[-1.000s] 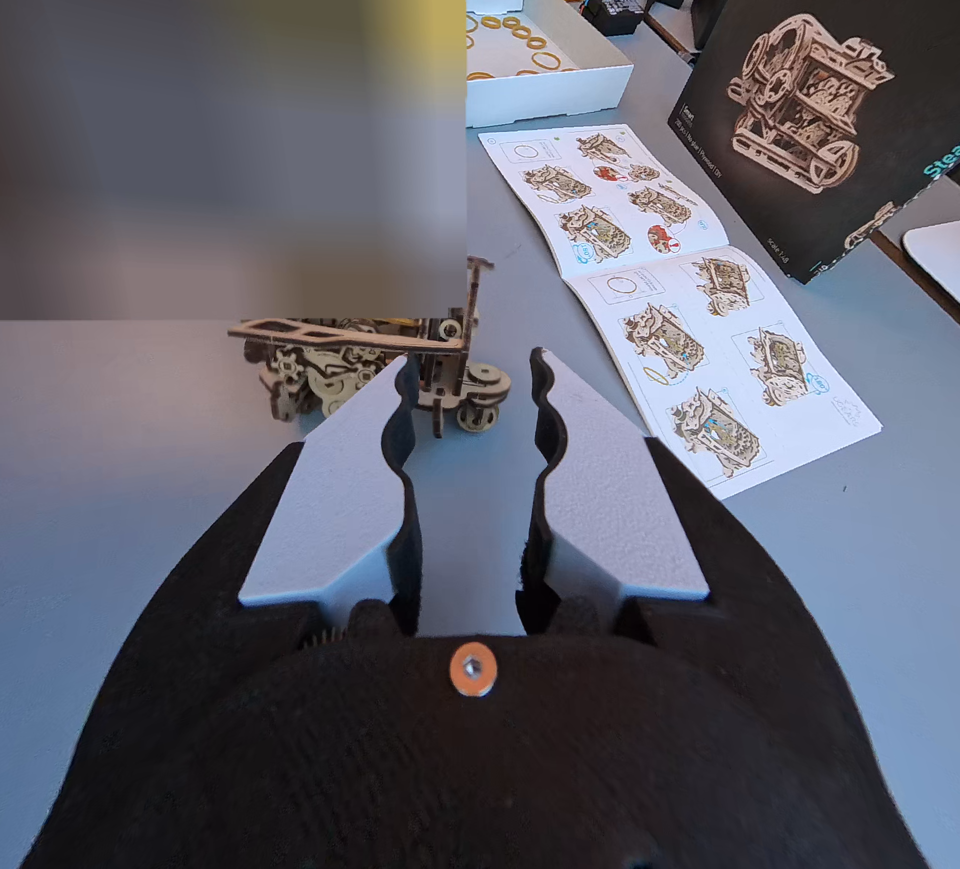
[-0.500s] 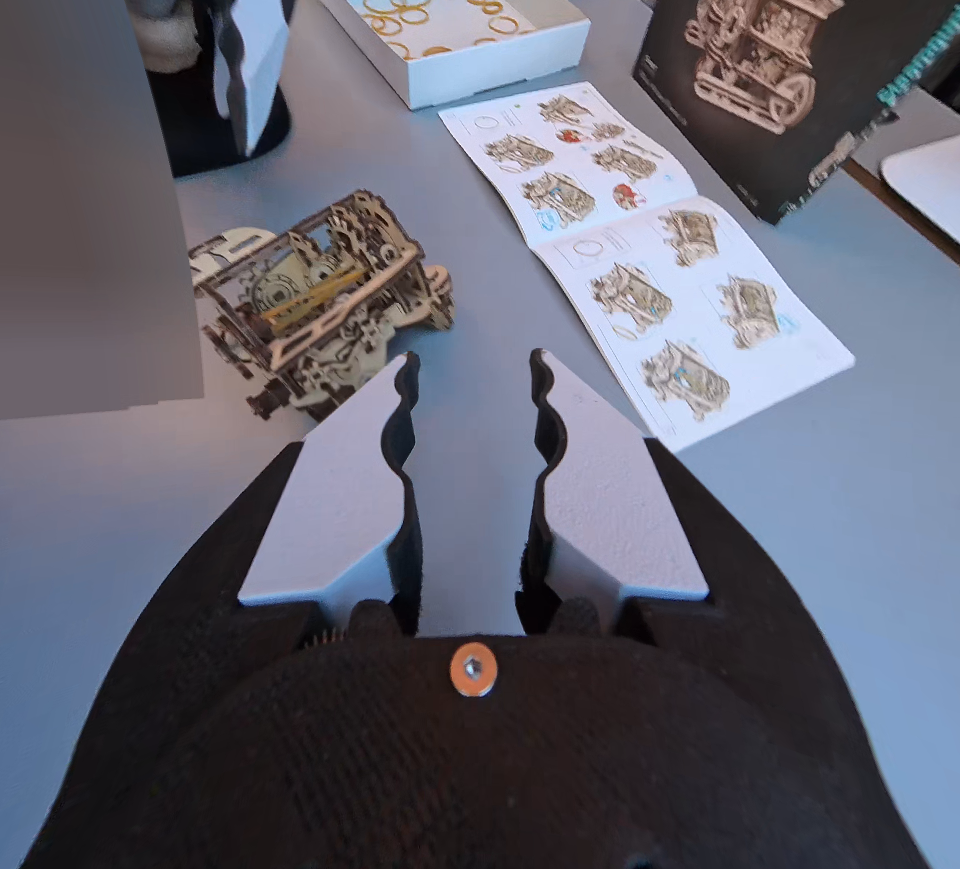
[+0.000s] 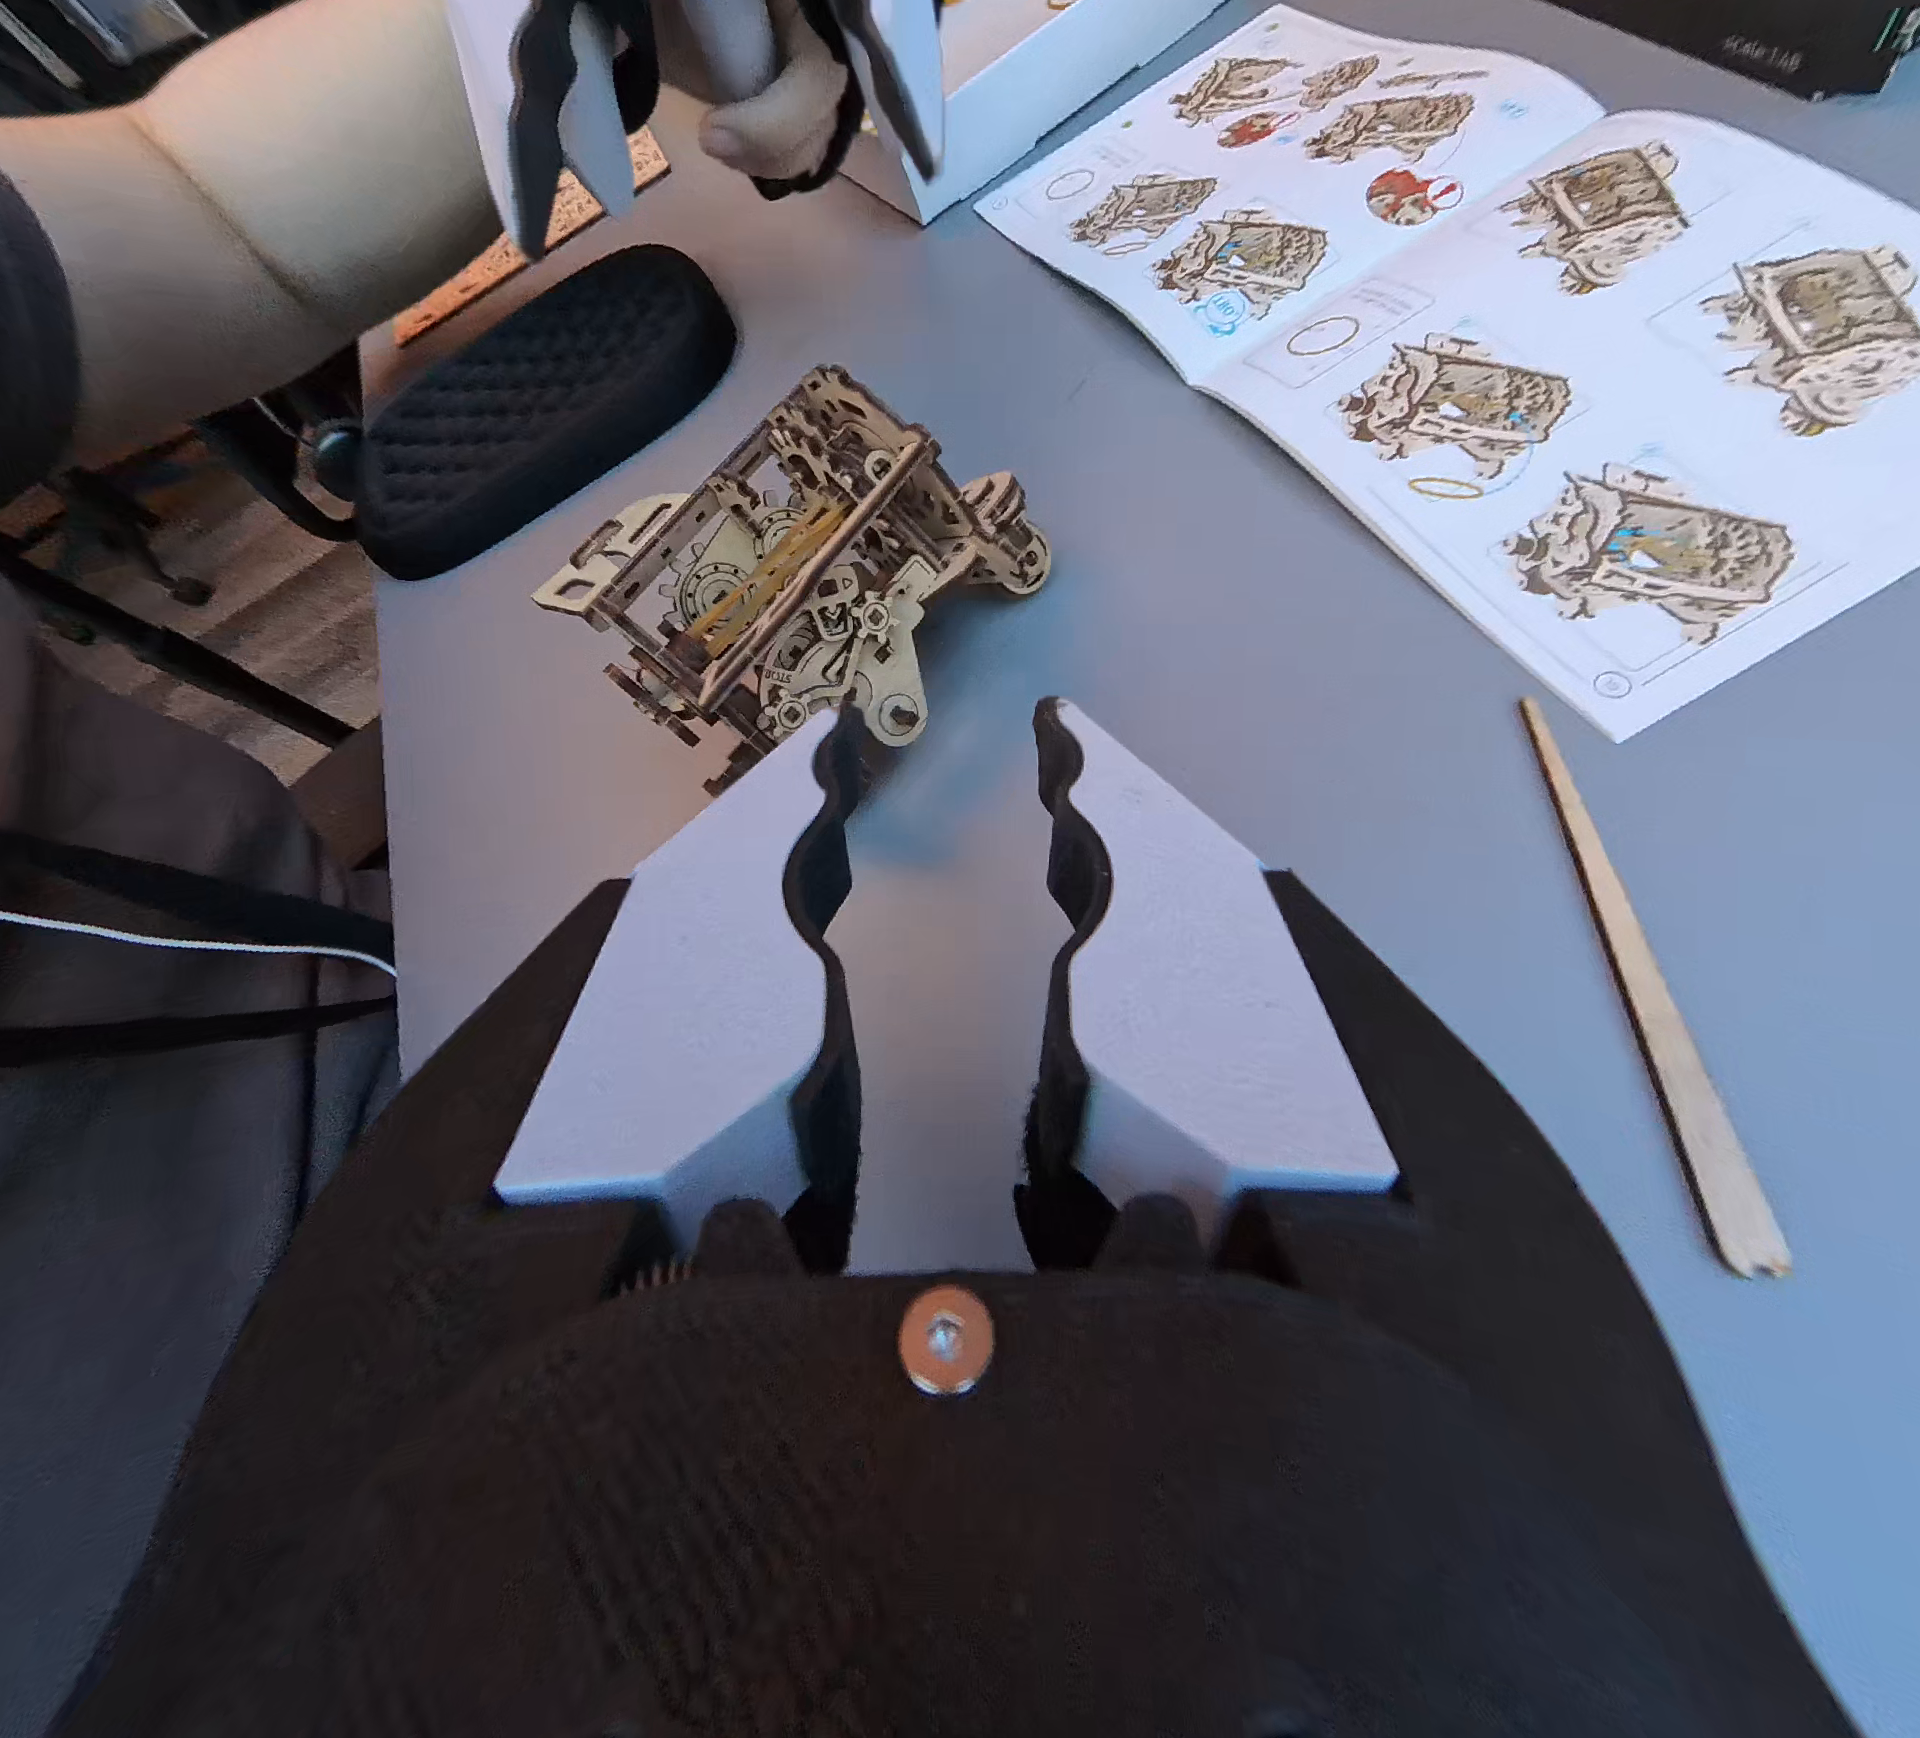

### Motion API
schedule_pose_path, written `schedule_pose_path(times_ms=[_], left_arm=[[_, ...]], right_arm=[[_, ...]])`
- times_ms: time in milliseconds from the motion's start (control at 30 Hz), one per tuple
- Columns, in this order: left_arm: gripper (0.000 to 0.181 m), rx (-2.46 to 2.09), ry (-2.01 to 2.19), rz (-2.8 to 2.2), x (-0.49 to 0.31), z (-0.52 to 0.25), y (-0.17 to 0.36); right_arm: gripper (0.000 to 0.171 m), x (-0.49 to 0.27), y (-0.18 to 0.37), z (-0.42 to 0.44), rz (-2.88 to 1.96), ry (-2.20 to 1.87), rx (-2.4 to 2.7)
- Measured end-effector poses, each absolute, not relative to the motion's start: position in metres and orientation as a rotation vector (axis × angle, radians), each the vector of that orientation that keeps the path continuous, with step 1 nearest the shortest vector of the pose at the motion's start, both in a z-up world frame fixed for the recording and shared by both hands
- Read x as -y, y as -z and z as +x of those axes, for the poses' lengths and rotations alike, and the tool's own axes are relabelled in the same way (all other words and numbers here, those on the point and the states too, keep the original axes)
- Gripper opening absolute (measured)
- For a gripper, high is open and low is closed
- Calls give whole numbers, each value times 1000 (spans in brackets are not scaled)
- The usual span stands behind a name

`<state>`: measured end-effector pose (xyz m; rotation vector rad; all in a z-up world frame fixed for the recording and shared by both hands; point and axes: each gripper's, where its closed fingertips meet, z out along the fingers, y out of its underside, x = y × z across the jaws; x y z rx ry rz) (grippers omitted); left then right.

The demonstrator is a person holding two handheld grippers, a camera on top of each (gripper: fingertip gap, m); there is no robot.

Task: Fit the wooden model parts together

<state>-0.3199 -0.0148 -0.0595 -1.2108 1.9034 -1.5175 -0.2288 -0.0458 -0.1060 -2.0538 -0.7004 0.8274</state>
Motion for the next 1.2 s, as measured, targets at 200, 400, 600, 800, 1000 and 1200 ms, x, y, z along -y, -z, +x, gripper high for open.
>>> schedule_pose_path(times_ms=[200,400,600,800,1000,1200], left_arm=[[100,-2205,1561,-1152,36,-300,88],[102,-2361,1665,-1161,40,-292,103],[84,-2400,1929,-1193,34,-290,100],[86,-2505,1939,-1219,35,-291,111],[88,-2536,1852,-1177,37,-289,114],[73,-2476,1828,-1182,43,-287,115]], right_arm=[[33,48,99,-215,-2035,-1008,572],[33,48,101,-204,-2015,-1011,580],[33,50,100,-204,-1996,-1080,574],[33,52,97,-203,-1972,-1097,576],[33,53,96,-203,-1967,-1118,574],[33,52,95,-201,-1959,-1118,562]])
